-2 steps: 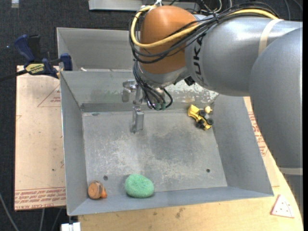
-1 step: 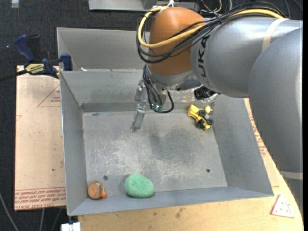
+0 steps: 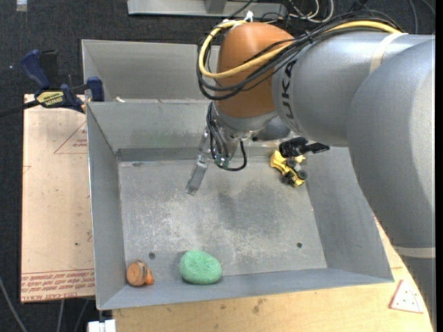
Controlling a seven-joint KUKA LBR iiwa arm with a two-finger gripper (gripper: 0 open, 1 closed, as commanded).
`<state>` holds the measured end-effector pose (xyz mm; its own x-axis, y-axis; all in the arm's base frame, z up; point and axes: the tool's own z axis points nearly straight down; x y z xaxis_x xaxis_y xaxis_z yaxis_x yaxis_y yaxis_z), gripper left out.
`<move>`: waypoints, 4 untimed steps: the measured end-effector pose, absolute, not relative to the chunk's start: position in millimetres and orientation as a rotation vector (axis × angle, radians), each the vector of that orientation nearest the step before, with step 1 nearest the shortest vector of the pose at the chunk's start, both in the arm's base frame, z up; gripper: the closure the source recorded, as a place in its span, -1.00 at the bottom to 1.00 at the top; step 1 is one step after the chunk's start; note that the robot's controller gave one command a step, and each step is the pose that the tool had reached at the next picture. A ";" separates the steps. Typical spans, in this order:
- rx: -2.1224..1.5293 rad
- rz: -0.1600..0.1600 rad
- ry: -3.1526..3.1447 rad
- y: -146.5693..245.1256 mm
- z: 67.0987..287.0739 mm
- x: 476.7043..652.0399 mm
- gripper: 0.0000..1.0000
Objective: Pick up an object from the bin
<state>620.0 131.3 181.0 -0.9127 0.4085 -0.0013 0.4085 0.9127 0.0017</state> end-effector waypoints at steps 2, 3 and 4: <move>0.382 0.004 3.109 89.9 206.7 589.6 -1.00; 0.209 0.001 3.133 102.8 168.1 568.6 -1.00; -0.121 0.001 3.138 121.7 142.1 539.8 -1.00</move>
Offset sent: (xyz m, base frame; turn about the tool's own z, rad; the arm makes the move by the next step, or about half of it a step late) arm -0.0552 -0.0628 -0.0229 -0.0630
